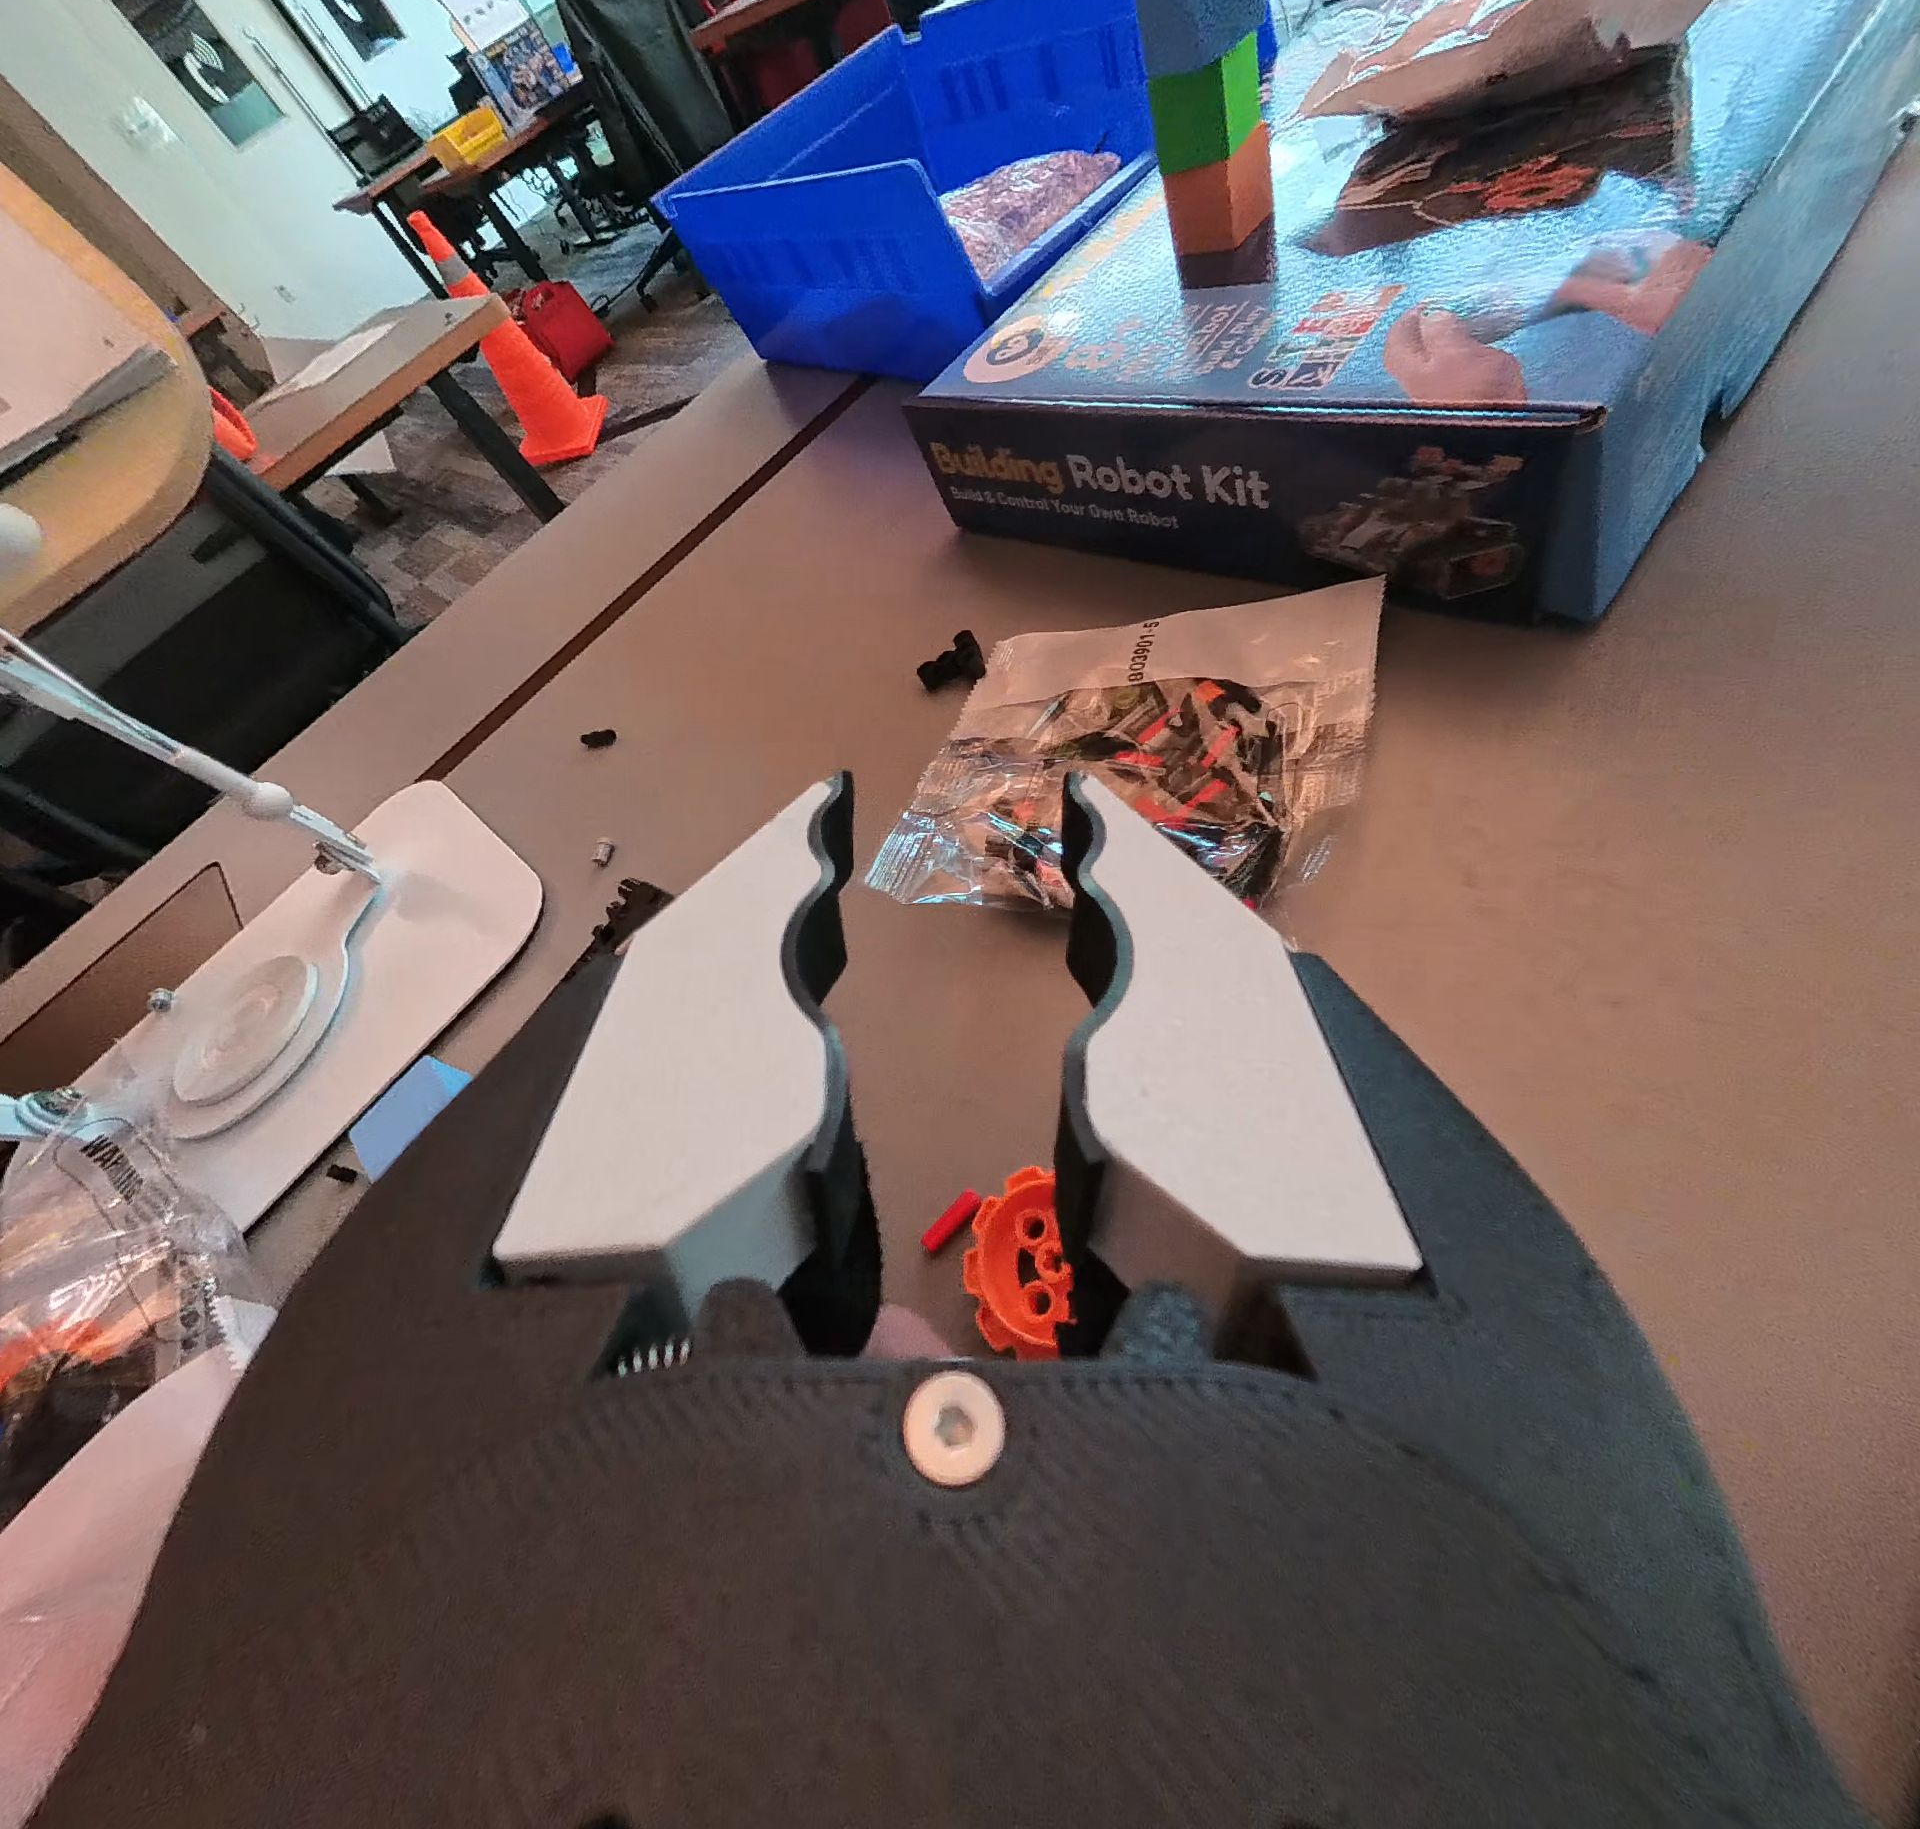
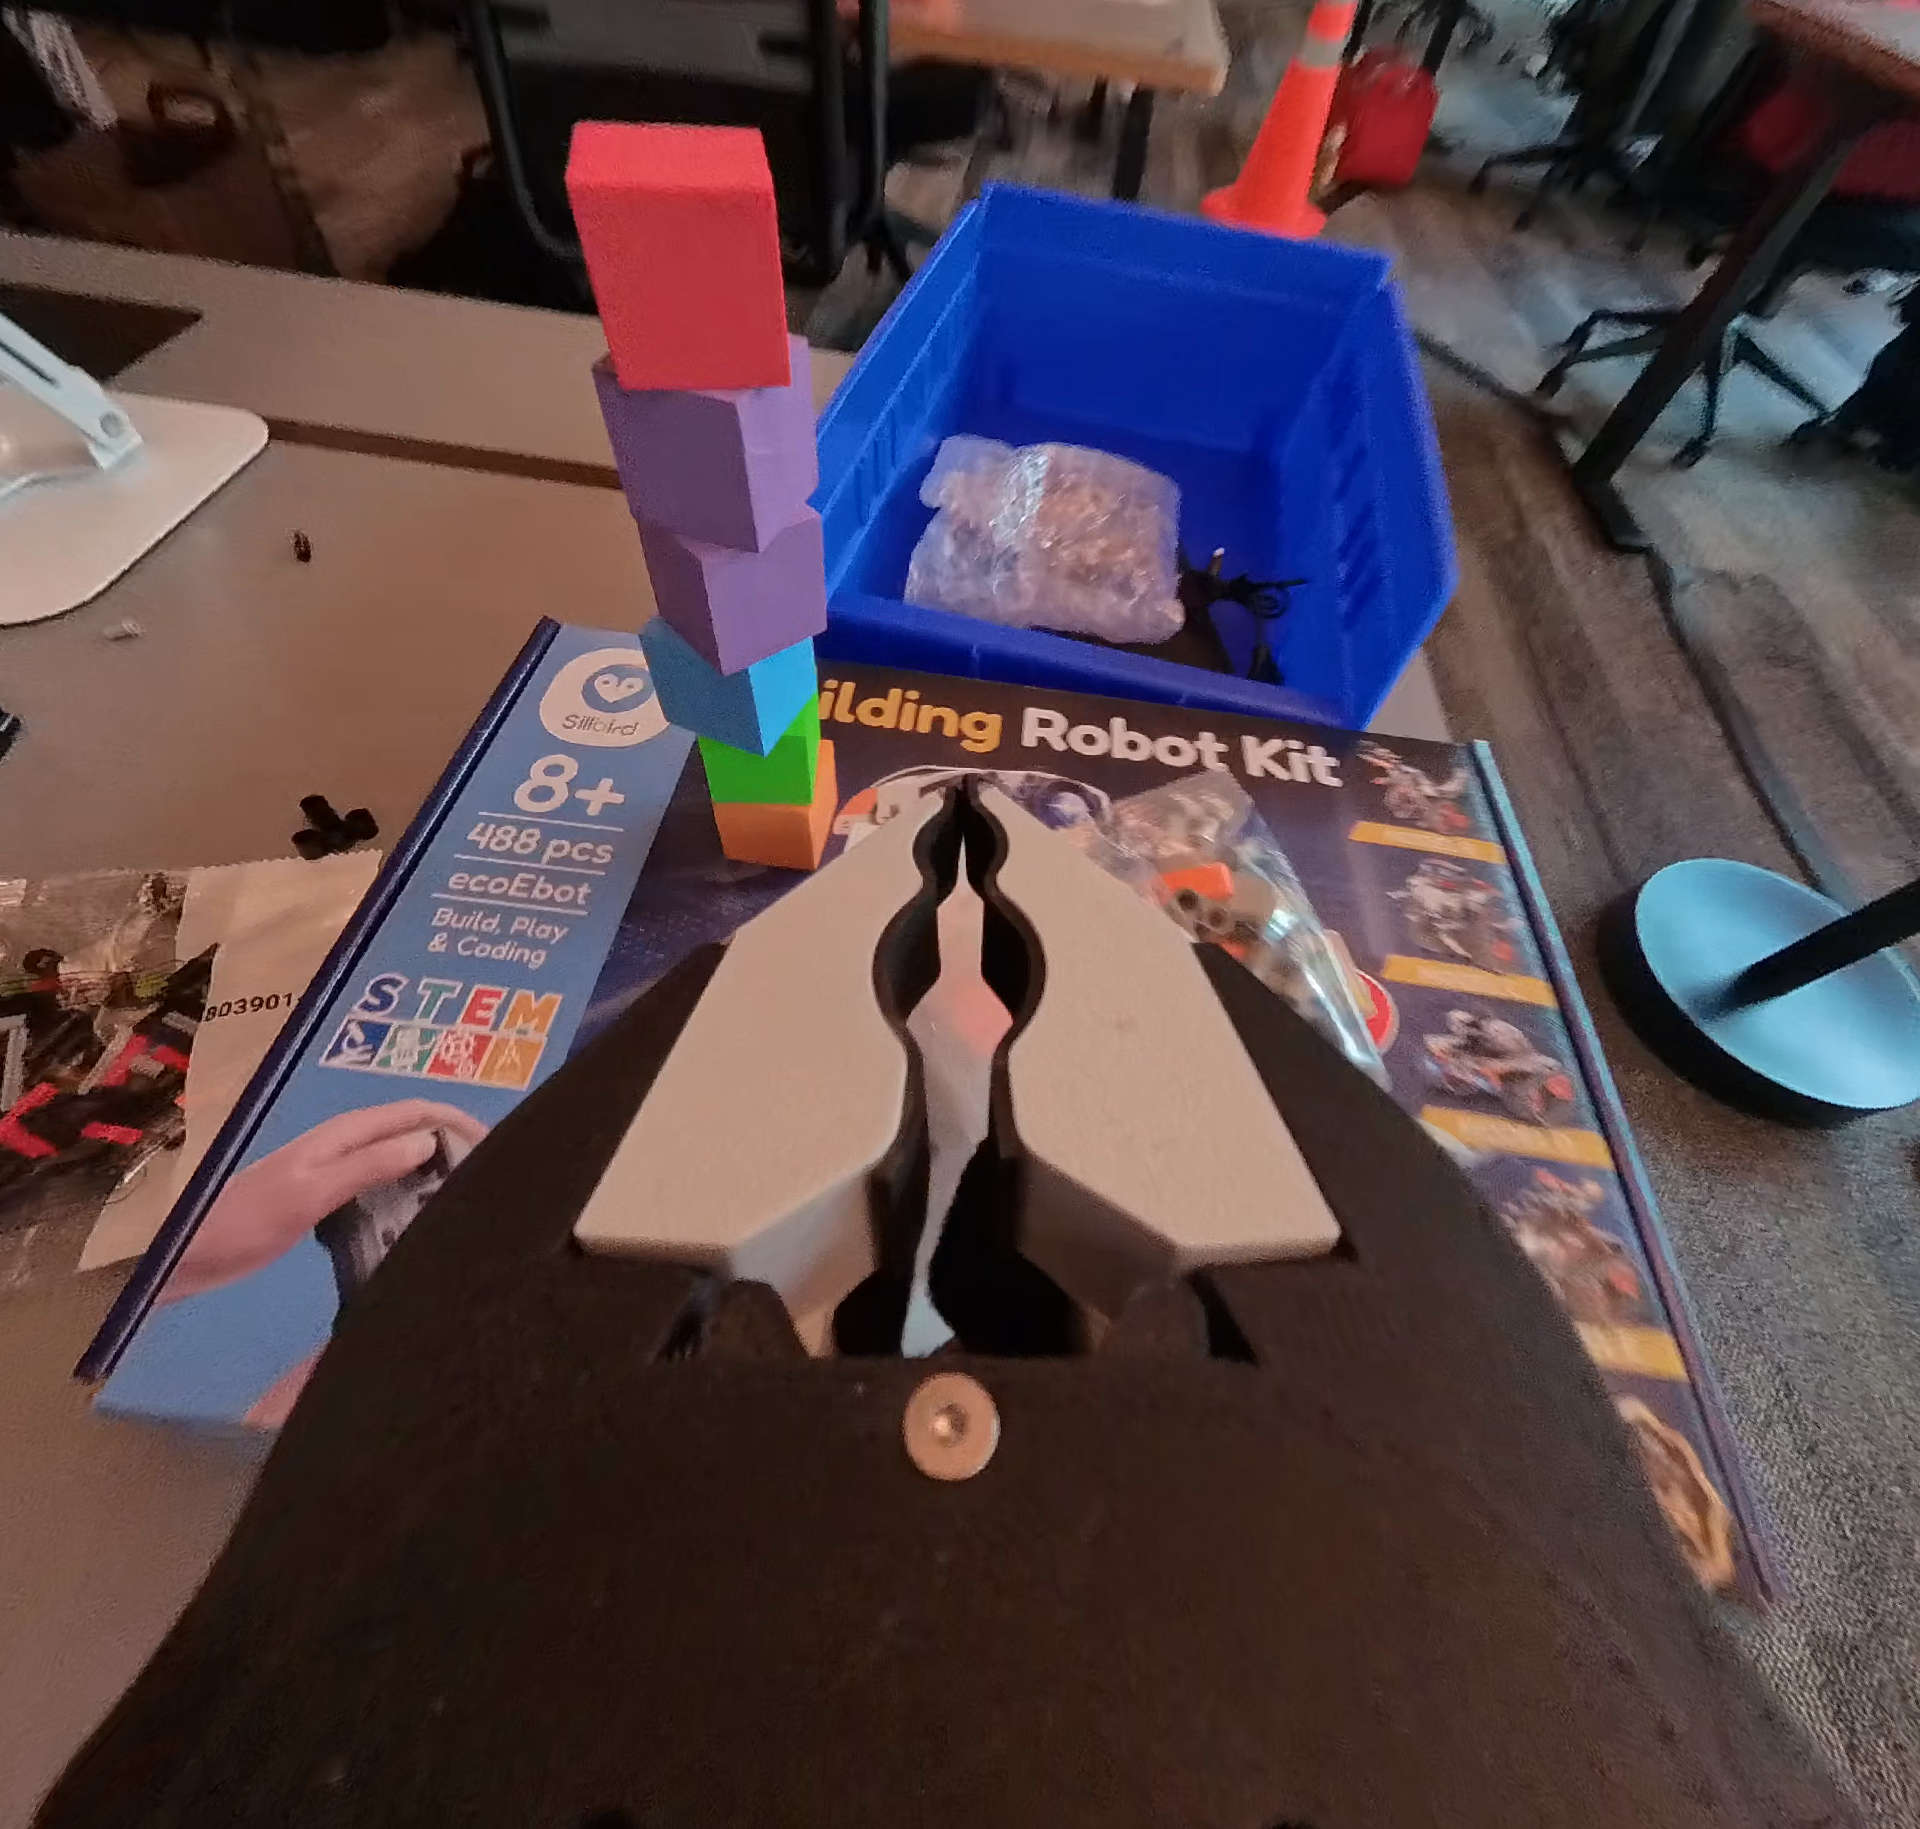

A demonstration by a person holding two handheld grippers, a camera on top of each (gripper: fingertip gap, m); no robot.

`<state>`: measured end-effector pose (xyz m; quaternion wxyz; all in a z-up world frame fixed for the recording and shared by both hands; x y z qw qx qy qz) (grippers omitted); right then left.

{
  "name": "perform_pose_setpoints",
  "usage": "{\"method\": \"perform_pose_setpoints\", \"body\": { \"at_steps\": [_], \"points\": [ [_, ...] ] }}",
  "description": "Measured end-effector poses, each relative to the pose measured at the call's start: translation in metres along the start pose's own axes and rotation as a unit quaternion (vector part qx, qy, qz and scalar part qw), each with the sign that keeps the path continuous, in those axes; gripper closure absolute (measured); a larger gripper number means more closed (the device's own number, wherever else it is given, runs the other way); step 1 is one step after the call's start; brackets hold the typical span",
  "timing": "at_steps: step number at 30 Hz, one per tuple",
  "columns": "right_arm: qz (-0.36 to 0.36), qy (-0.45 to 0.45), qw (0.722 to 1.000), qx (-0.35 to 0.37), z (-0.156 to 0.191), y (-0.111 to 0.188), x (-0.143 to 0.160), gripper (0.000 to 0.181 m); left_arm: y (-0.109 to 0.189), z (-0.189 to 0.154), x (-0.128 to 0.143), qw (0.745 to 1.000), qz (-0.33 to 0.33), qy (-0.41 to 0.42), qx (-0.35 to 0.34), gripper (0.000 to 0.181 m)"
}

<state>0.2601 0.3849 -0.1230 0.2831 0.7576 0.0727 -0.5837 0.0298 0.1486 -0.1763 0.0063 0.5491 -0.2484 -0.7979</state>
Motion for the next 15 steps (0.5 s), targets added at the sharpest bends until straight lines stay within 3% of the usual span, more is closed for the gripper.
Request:
{"method": "perform_pose_setpoints", "body": {
  "at_steps": [6, 15],
  "points": [
    [0.065, 0.042, 0.997, -0.011, 0.021, -0.042, 0.001, 0.181, 0.001, 0.003, 0.001, 1.0, -0.002, 0.013, 0.007, 0.141],
    [0.106, 0.069, 0.992, -0.03, 0.039, -0.059, 0.011, 0.181, 0.001, 0.003, 0.0, 1.0, -0.005, 0.016, 0.014, 0.14]
  ]
}}
Point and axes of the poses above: each gripper's, where its closed fingertips meet, y back along the fingers, x out of its underside, z = x × y across the jaws, the point moved 5 cm from there along y, back along the fingers, and after that the axes turned 13 degrees about x, right-handed, at the moved point
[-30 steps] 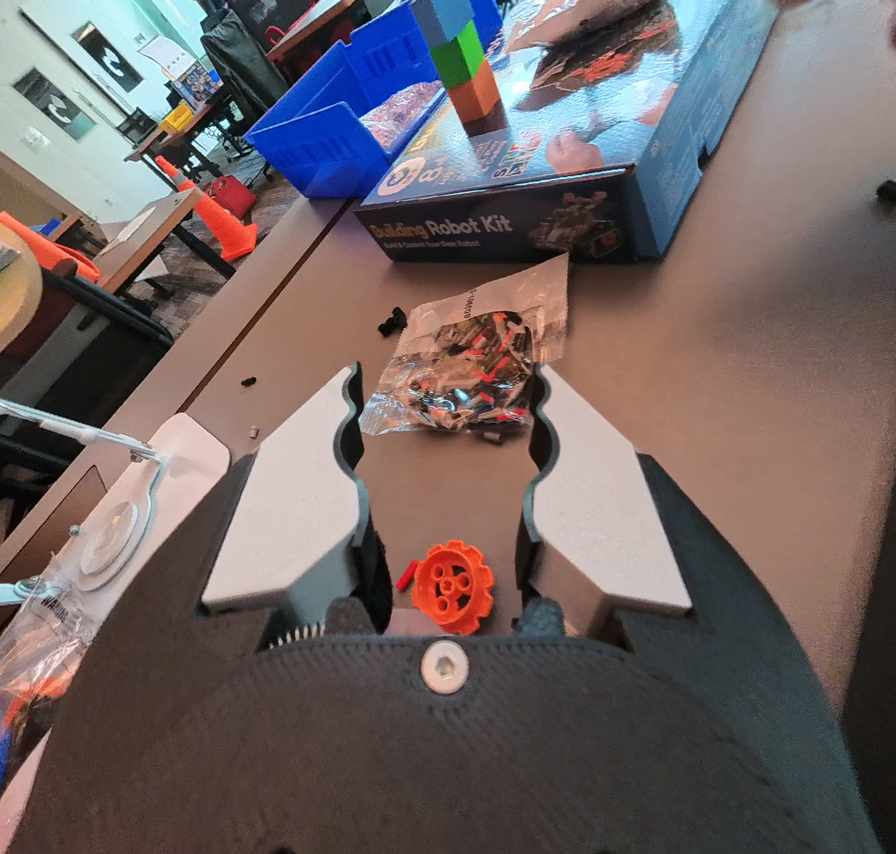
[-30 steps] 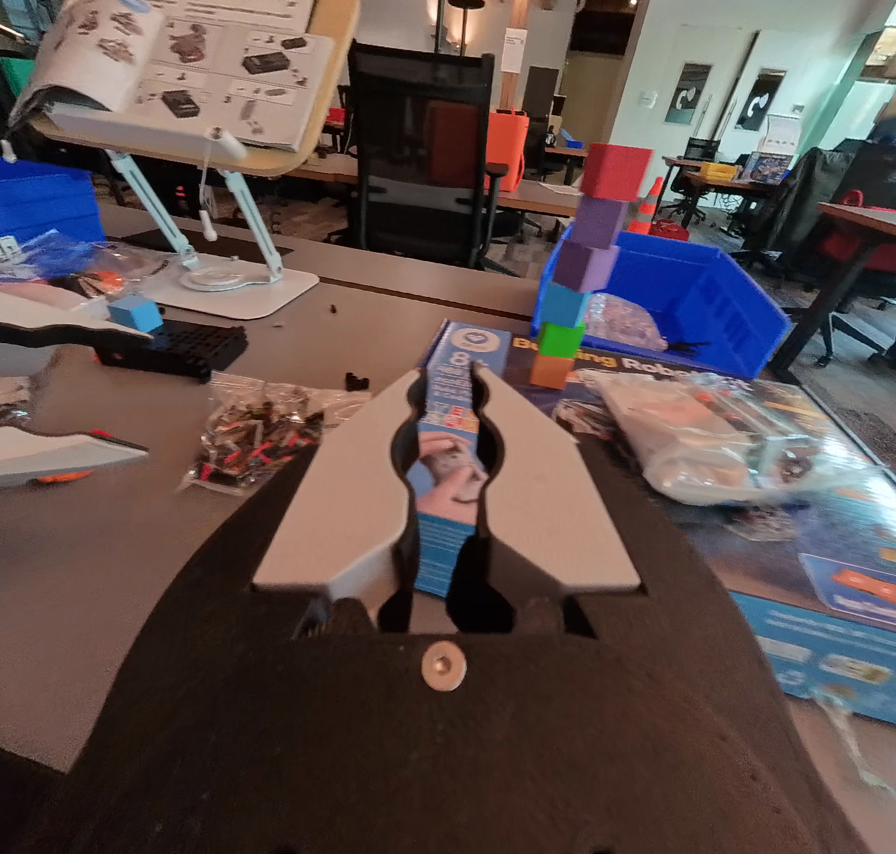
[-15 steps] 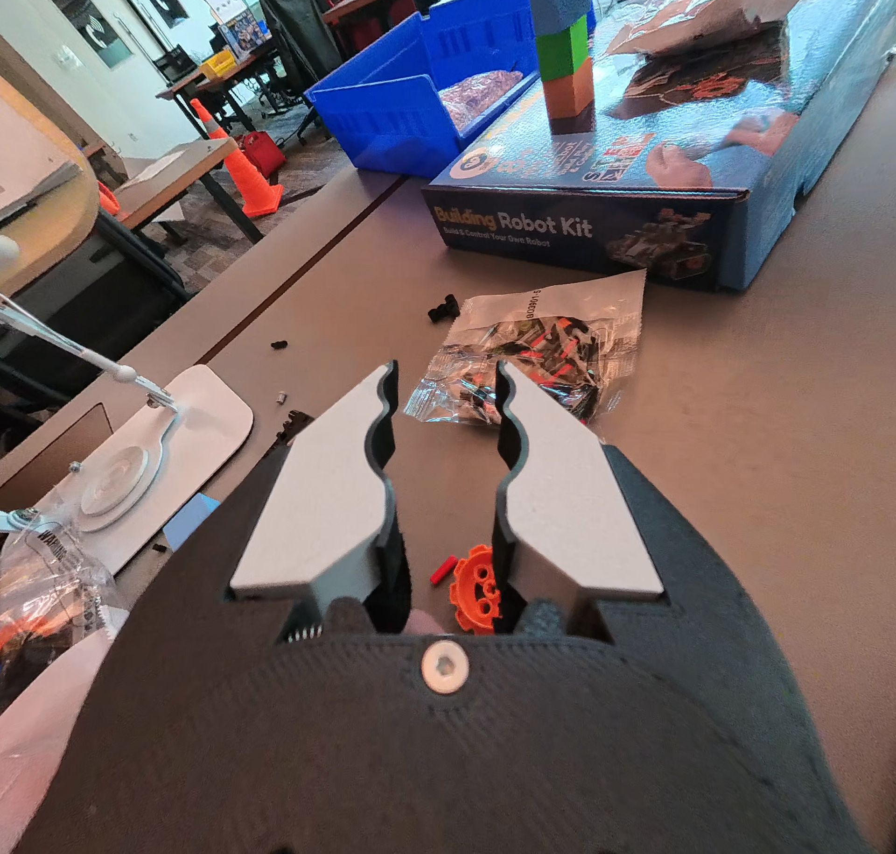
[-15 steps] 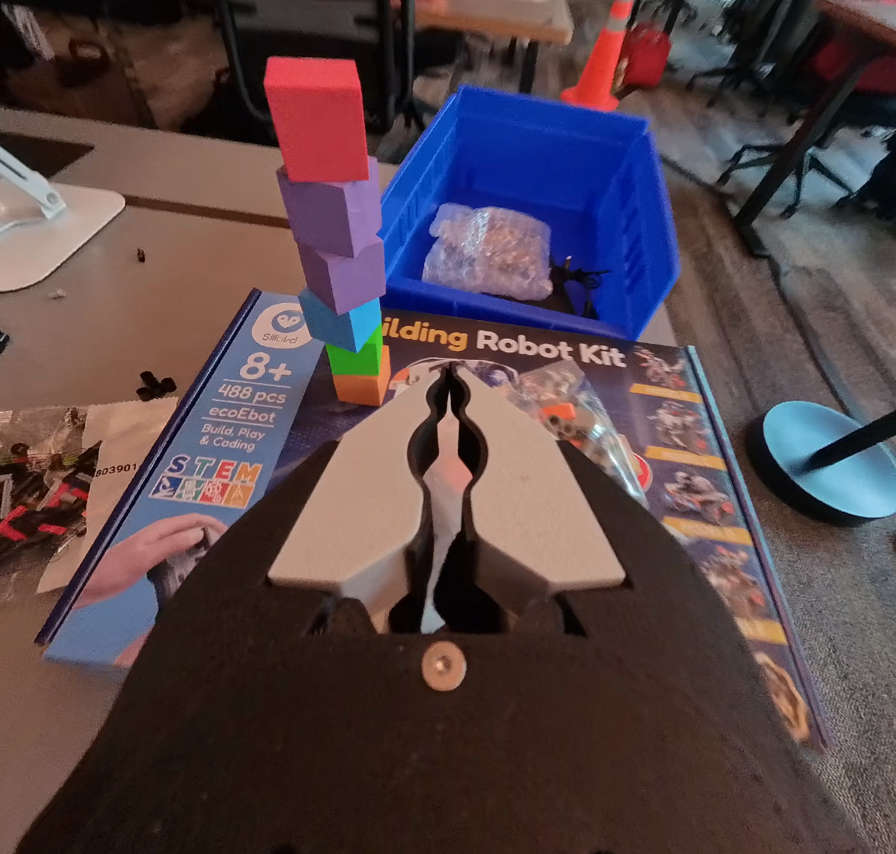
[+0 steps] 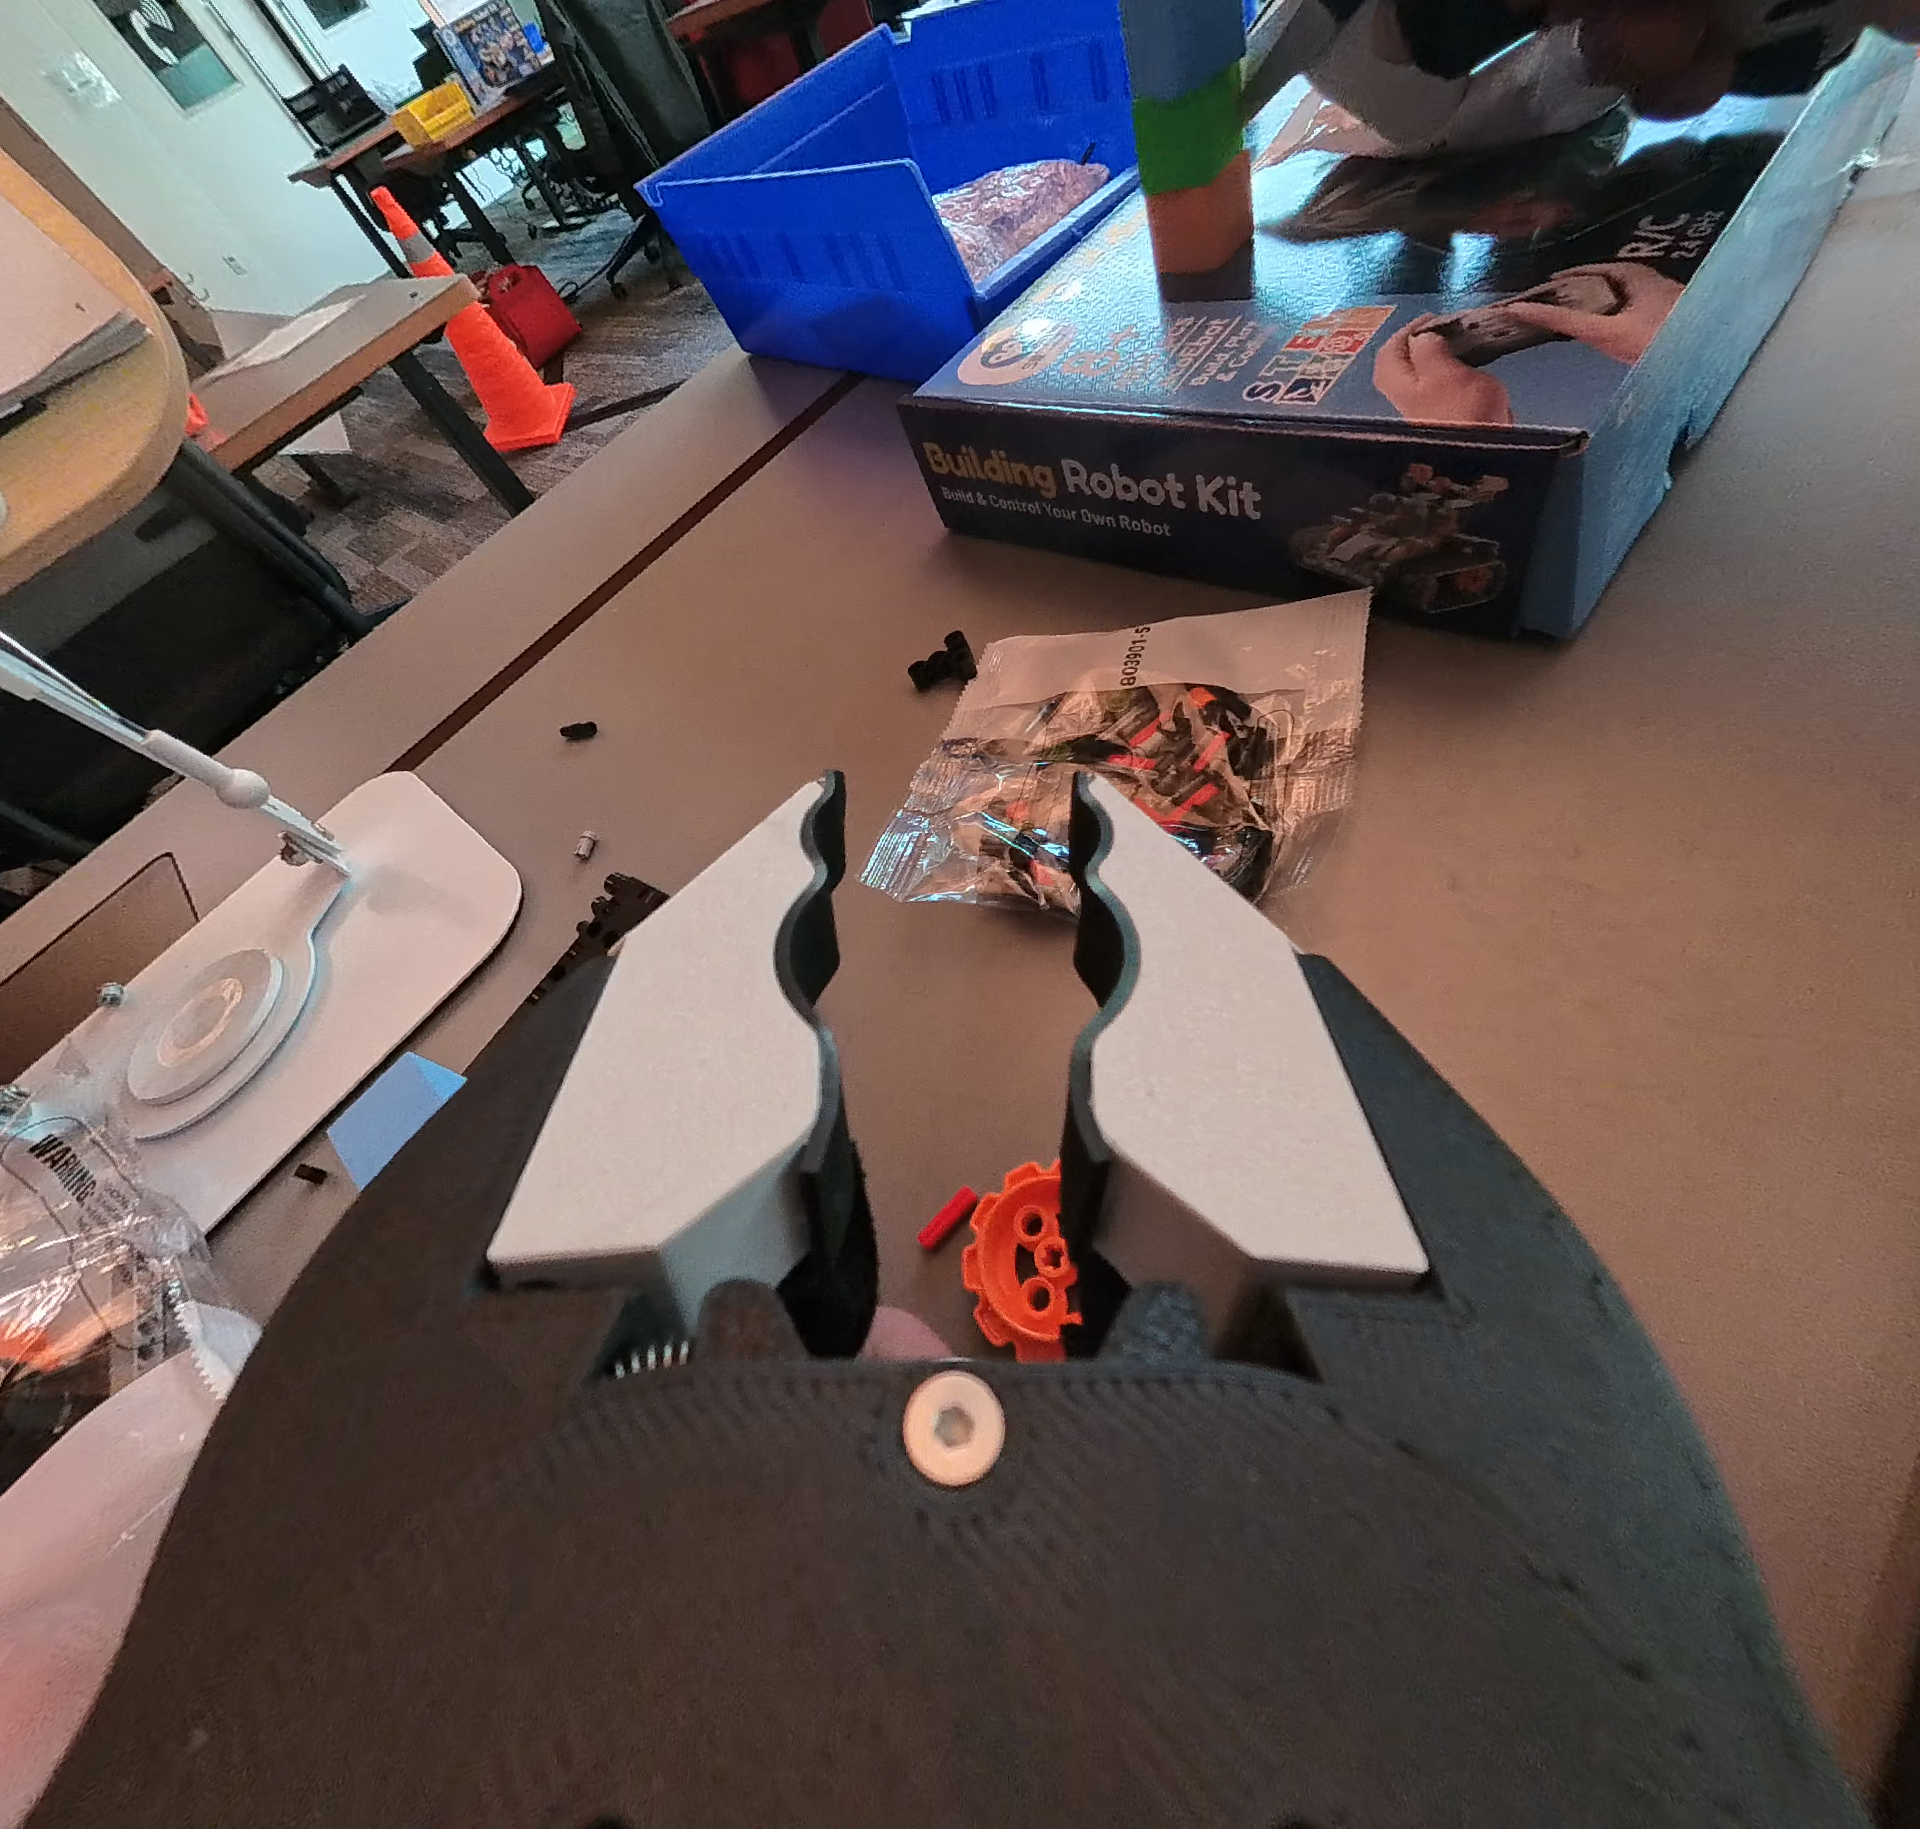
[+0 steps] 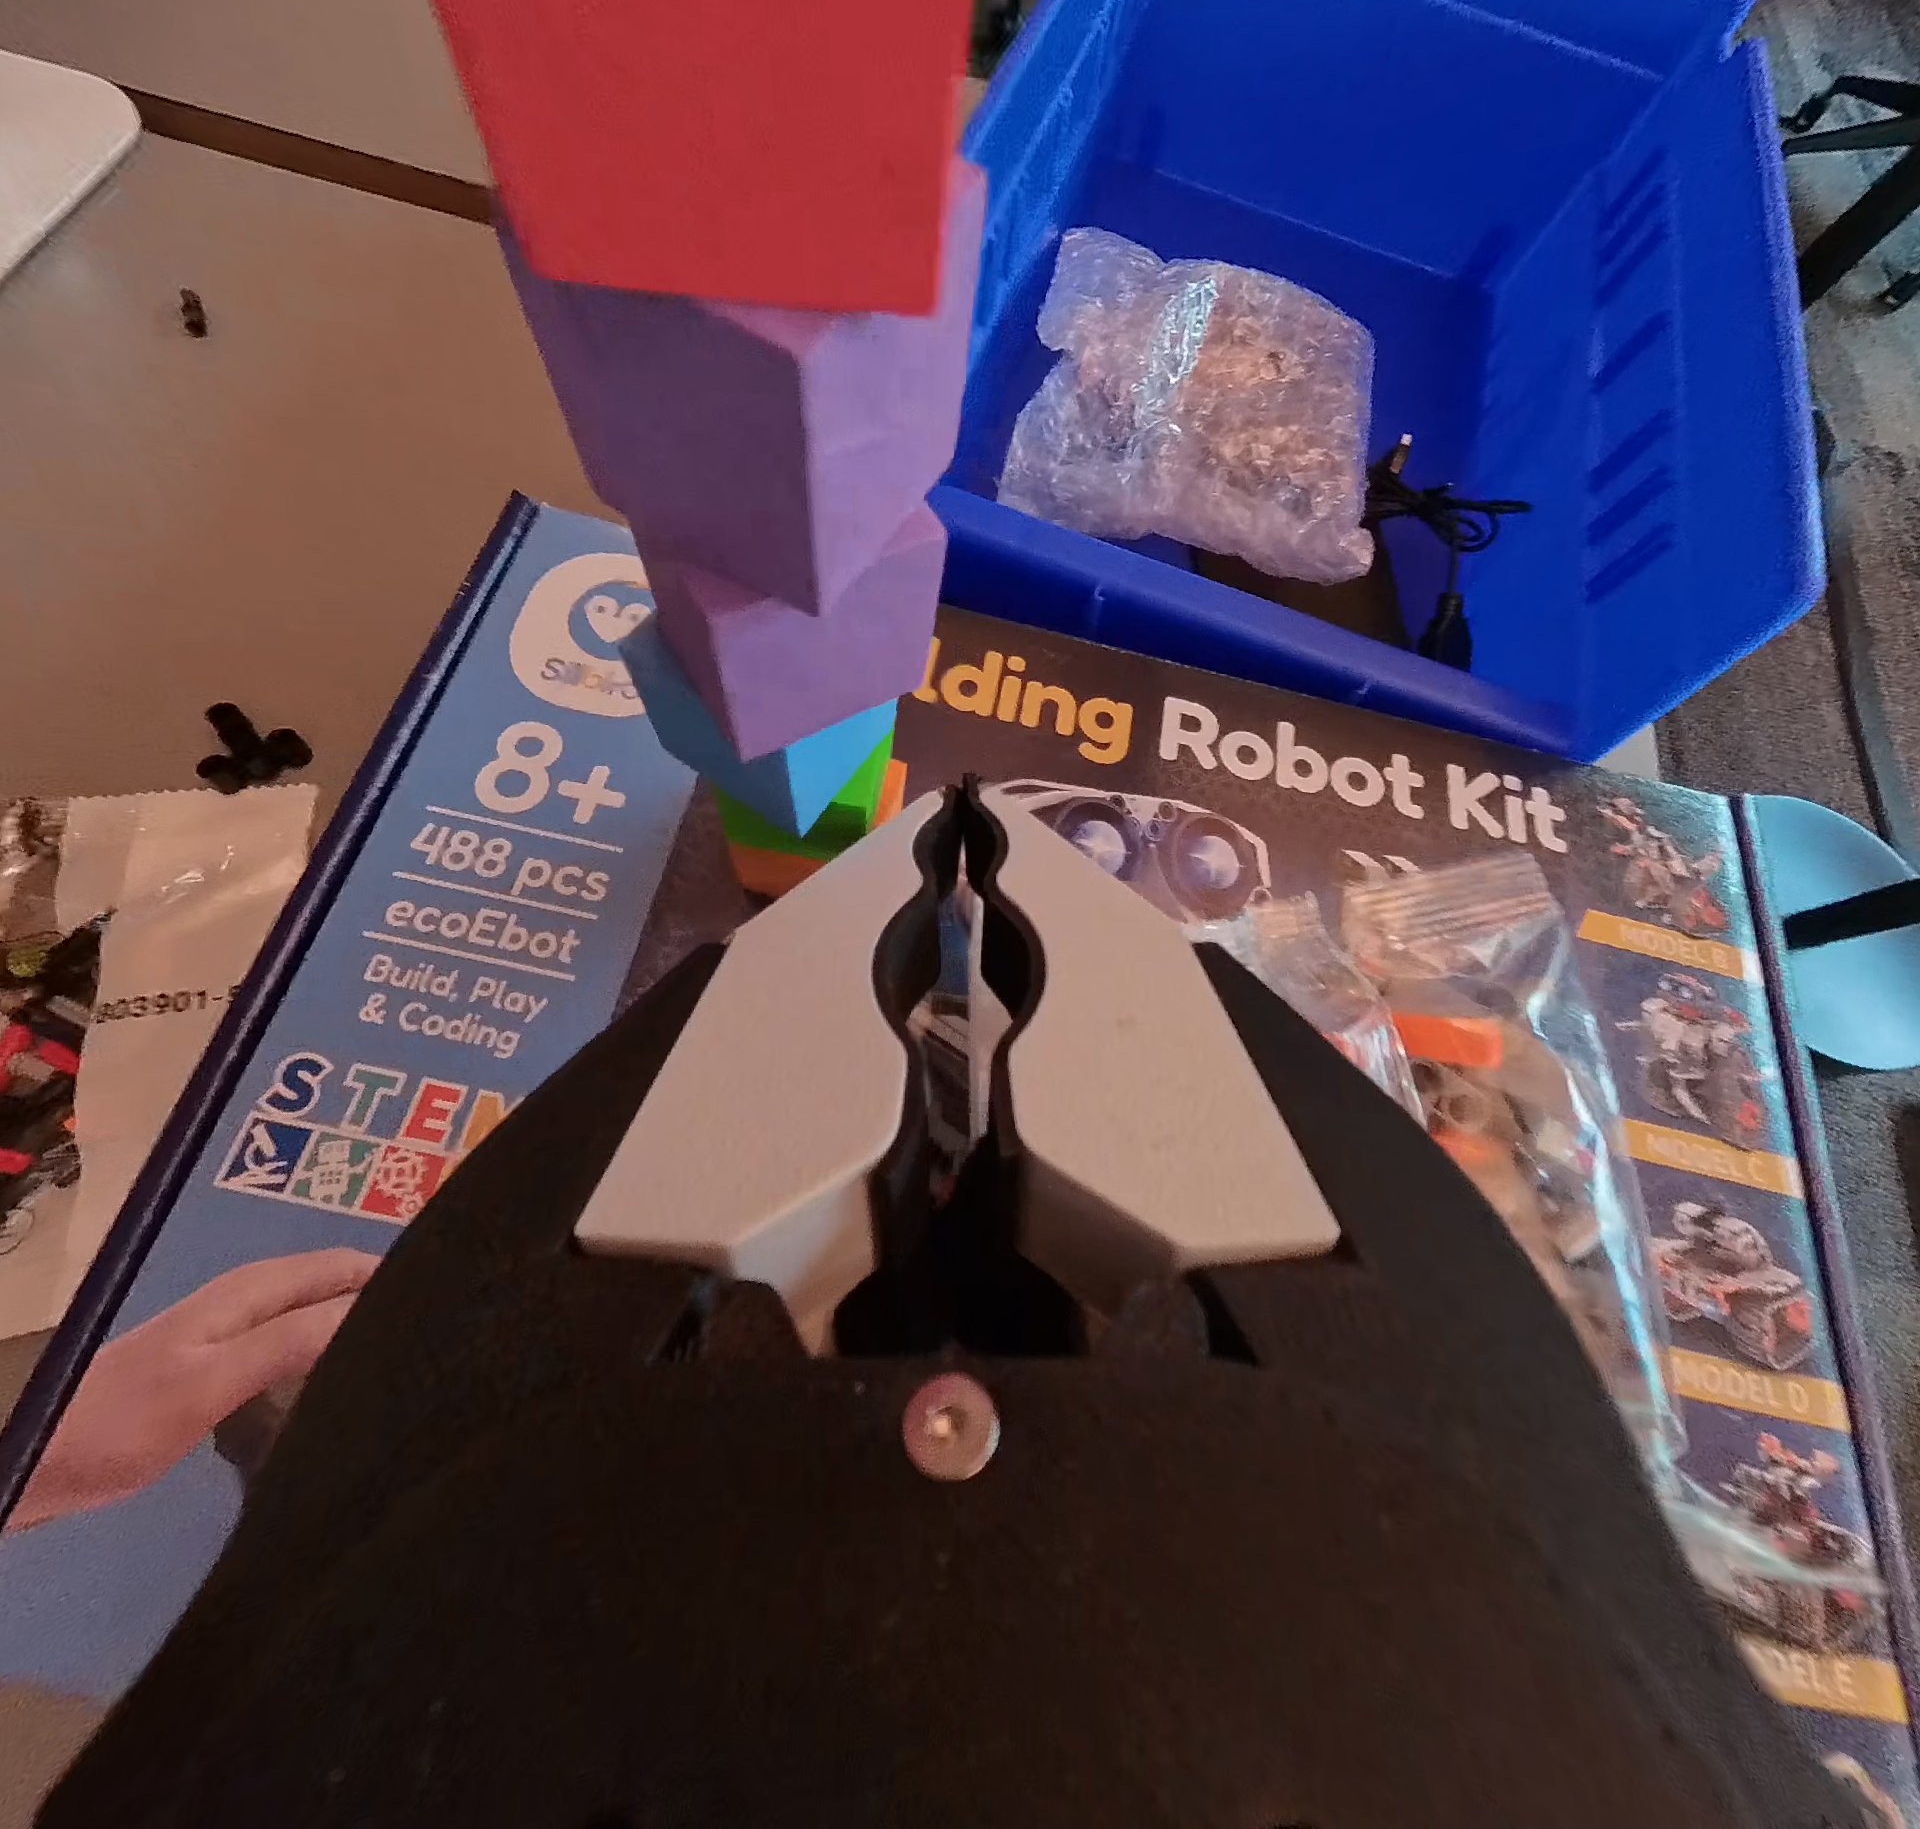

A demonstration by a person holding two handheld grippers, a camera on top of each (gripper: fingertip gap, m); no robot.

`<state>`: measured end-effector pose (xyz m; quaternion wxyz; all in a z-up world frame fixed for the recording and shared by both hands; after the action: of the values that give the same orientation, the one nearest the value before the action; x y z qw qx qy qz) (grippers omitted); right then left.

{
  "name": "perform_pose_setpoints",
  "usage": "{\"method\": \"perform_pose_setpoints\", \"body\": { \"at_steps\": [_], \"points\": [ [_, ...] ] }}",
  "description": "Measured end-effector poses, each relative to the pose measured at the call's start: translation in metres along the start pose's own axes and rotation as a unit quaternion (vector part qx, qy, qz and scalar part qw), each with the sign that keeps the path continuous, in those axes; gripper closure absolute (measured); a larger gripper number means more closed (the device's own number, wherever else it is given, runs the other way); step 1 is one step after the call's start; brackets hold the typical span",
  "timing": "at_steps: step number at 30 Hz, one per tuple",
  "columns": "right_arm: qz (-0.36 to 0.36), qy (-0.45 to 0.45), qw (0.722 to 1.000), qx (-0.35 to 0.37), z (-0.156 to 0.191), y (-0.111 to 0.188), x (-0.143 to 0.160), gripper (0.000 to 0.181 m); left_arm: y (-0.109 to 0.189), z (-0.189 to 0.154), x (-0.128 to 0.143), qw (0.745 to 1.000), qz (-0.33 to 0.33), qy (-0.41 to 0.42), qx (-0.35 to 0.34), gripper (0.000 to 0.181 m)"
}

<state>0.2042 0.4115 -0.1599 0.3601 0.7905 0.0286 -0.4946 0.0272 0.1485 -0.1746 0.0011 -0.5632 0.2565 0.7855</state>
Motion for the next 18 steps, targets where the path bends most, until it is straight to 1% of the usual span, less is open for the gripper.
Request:
{"method": "perform_pose_setpoints", "body": {
  "at_steps": [5, 18],
  "points": [
    [-0.014, 0.001, 0.999, -0.036, 0.01, 0.0, 0.0, 0.181, 0.0, 0.001, 0.0, 1.0, -0.002, 0.002, -0.001, 0.14],
    [-0.065, 0.083, 0.991, -0.084, 0.038, 0.02, 0.0, 0.181, -0.001, 0.005, 0.002, 1.0, 0.0, 0.009, -0.005, 0.139]
  ]
}}
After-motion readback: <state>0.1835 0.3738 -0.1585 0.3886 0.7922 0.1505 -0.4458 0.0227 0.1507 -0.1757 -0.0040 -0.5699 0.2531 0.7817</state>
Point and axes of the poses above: each gripper's, where its closed fingertips meet, y back along the fingers, x out of its underside, z = x × y across the jaws, the point moved 5 cm from there along y, back along the fingers, and after that the axes turned 13 degrees about x, right-handed, at the moved point
